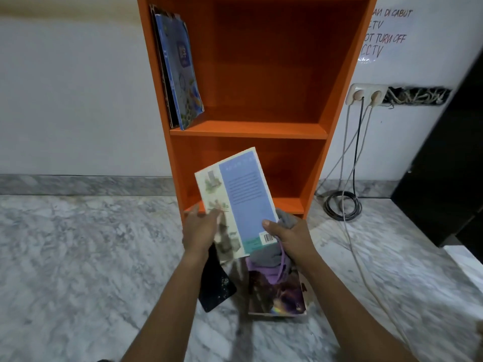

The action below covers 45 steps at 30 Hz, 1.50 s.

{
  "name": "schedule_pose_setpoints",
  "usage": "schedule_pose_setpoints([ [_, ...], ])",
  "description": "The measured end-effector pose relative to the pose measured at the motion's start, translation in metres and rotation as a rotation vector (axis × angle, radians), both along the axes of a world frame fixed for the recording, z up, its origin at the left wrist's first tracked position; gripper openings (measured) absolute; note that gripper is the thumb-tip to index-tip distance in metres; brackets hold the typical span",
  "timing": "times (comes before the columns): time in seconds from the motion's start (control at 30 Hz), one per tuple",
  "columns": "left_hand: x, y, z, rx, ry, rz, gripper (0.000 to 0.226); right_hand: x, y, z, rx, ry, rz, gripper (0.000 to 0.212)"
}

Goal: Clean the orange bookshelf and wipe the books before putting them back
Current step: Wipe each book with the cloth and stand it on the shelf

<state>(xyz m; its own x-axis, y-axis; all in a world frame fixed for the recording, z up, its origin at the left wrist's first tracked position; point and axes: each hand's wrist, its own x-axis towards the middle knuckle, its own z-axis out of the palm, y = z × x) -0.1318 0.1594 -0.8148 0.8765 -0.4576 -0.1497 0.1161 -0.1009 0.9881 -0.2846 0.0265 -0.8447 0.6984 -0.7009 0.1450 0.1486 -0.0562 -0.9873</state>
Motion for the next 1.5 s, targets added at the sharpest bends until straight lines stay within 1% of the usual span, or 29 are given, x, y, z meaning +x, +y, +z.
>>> schedule_pose_setpoints([
  [0.03, -0.009, -0.005, -0.004, 0.013, -0.011, -0.045, 0.044, 0.004, 0.004, 0.002, -0.142, 0.035, -0.072, 0.024],
  [0.07, -0.021, -0.01, -0.002, -0.005, 0.033, -0.147, 0.06, 0.008, 0.008, 0.001, -0.302, 0.102, -0.151, 0.03],
  [0.1, -0.029, -0.017, -0.001, -0.059, 0.114, -0.263, 0.066, 0.013, 0.012, 0.001, -0.463, 0.164, -0.203, 0.032],
  [0.13, -0.034, -0.023, 0.001, -0.13, 0.197, -0.338, 0.069, 0.017, 0.02, 0.002, -0.619, 0.225, -0.216, 0.028],
  [0.17, -0.034, -0.03, -0.001, -0.208, 0.249, -0.335, 0.064, 0.019, 0.029, 0.005, -0.757, 0.276, -0.214, 0.019],
  [0.2, -0.032, -0.031, 0.003, -0.265, 0.292, -0.277, 0.051, 0.021, 0.037, 0.009, -0.865, 0.33, -0.195, 0.01],
  [0.23, -0.028, -0.033, 0.005, -0.291, 0.308, -0.197, 0.035, 0.023, 0.042, 0.009, -0.943, 0.369, -0.166, 0.012],
  [0.27, -0.024, -0.03, 0.006, -0.308, 0.343, -0.13, 0.025, 0.024, 0.046, 0.006, -1.005, 0.378, -0.129, 0.021],
  [0.3, -0.02, -0.027, 0.007, -0.339, 0.383, -0.094, 0.023, 0.026, 0.046, 0.002, -1.045, 0.386, -0.104, 0.03],
  [0.33, -0.02, -0.022, 0.011, -0.385, 0.43, -0.087, 0.024, 0.027, 0.046, -0.001, -1.03, 0.384, -0.097, 0.037],
  [0.4, -0.025, -0.013, 0.023, -0.451, 0.462, -0.152, 0.024, 0.026, 0.041, -0.004, -0.892, 0.391, -0.118, 0.046],
  [0.47, -0.032, -0.009, 0.031, -0.448, 0.452, -0.247, 0.023, 0.025, 0.032, -0.005, -0.74, 0.345, -0.172, 0.045],
  [0.57, -0.04, -0.003, 0.042, -0.446, 0.438, -0.314, 0.022, 0.023, 0.019, 0.006, -0.428, 0.191, -0.205, 0.041],
  [0.63, -0.04, 0.002, 0.049, -0.451, 0.431, -0.36, 0.025, 0.024, 0.001, 0.007, -0.303, 0.167, -0.225, 0.042],
  [0.67, -0.038, 0.004, 0.051, -0.447, 0.42, -0.377, 0.026, 0.023, -0.007, 0.01, -0.231, 0.173, -0.201, 0.048],
  [0.73, -0.034, 0.01, 0.057, -0.432, 0.398, -0.377, 0.025, 0.018, -0.024, 0.01, -0.004, 0.138, -0.086, 0.063],
  [0.77, -0.029, 0.015, 0.06, -0.407, 0.382, -0.369, 0.024, 0.016, -0.028, 0.01, 0.106, 0.091, -0.024, 0.064],
  [0.83, -0.019, 0.021, 0.063, -0.339, 0.346, -0.388, 0.023, 0.011, -0.031, 0.014, 0.186, -0.008, 0.022, 0.049],
  [0.9, -0.008, 0.024, 0.063, -0.258, 0.297, -0.417, 0.02, 0.007, -0.034, 0.015, 0.18, -0.089, 0.022, 0.029],
  [0.93, -0.002, 0.025, 0.059, -0.204, 0.251, -0.425, 0.016, 0.006, -0.036, 0.016, 0.14, -0.119, 0.012, 0.02],
  [1.0, 0.004, 0.029, 0.049, -0.055, 0.113, -0.437, 0.01, 0.008, -0.04, 0.019, 0.056, -0.138, -0.033, 0.011],
  [1.03, 0.004, 0.031, 0.045, 0.001, 0.058, -0.443, 0.014, 0.012, -0.041, 0.022, 0.014, -0.144, -0.053, 0.01],
  [1.07, 0.003, 0.032, 0.038, 0.027, 0.029, -0.446, 0.019, 0.014, -0.044, 0.02, -0.031, -0.13, -0.083, 0.016],
  [1.1, 0.002, 0.033, 0.033, 0.029, 0.012, -0.437, 0.021, 0.016, -0.046, 0.02, -0.071, -0.109, -0.104, 0.025],
  [1.13, 0.001, 0.032, 0.028, 0.01, -0.015, -0.418, 0.021, 0.019, -0.048, 0.02, -0.111, -0.101, -0.122, 0.028],
  [1.27, 0.008, 0.016, 0.028, -0.098, -0.171, -0.252, 0.028, 0.036, -0.053, 0.045, -0.284, 0.002, -0.176, 0.016],
  [1.33, 0.021, 0.005, 0.041, -0.119, -0.276, -0.185, 0.032, 0.05, -0.058, 0.067, -0.477, 0.1, -0.267, 0.008],
  [1.4, 0.041, -0.009, 0.064, -0.142, -0.378, -0.12, 0.031, 0.072, -0.068, 0.094, -0.633, 0.158, -0.413, 0.014],
  [1.5, 0.082, -0.035, 0.103, -0.112, -0.578, 0.007, 0.023, 0.107, -0.088, 0.131, -0.716, 0.147, -0.493, 0.022],
])
